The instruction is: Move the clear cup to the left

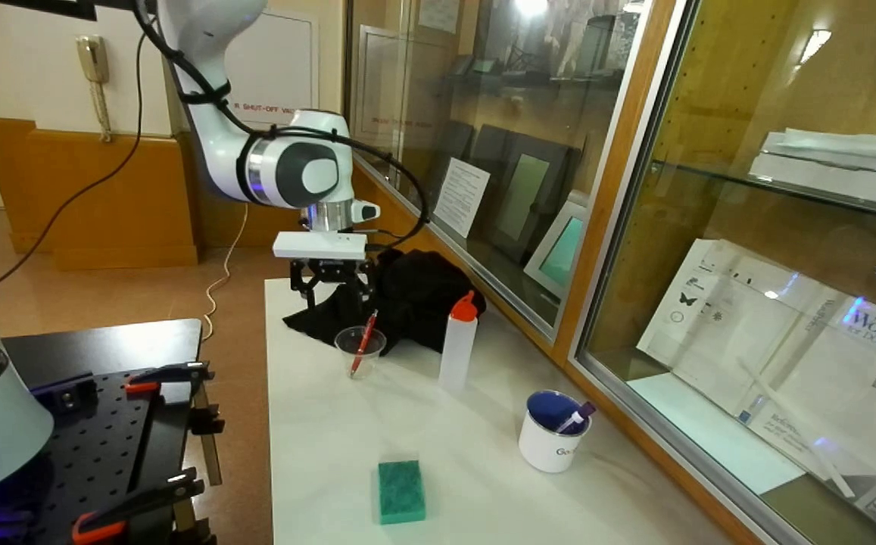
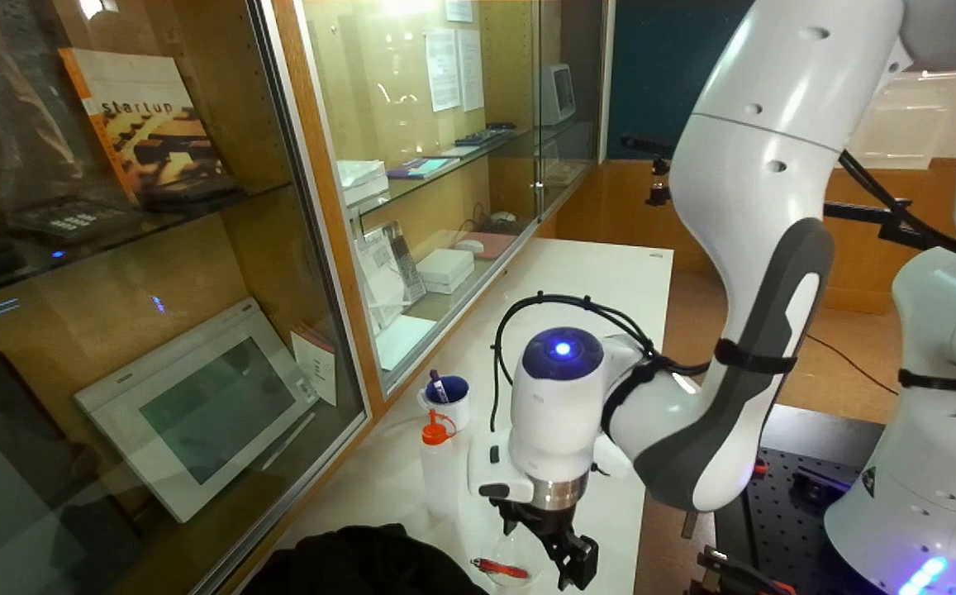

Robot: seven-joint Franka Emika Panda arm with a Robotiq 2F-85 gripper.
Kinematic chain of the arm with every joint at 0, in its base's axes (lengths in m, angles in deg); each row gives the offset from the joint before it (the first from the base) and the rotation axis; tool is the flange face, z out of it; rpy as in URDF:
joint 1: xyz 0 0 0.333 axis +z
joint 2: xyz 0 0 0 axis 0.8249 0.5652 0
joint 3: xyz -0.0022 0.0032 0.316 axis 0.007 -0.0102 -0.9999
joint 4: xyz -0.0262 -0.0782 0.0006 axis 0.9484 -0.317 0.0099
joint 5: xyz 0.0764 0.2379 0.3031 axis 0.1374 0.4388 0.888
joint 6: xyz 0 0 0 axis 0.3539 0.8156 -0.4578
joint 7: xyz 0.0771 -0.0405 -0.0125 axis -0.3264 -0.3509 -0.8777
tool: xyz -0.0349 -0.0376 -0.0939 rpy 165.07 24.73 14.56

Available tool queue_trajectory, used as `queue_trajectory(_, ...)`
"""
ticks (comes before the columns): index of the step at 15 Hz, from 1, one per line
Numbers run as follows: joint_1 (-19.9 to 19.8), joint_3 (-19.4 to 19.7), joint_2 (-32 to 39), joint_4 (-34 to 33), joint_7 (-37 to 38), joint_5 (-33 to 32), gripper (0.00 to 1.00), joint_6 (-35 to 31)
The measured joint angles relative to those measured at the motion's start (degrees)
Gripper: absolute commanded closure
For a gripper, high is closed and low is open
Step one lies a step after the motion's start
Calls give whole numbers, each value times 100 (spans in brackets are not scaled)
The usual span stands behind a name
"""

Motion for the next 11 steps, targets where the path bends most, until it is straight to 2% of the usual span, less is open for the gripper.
queue_trajectory(5, -284, 40, -1172, 346, 432, 775, 0, 776)
queue_trajectory(11, -362, 214, -1916, 531, 640, 1749, 0, 1307)
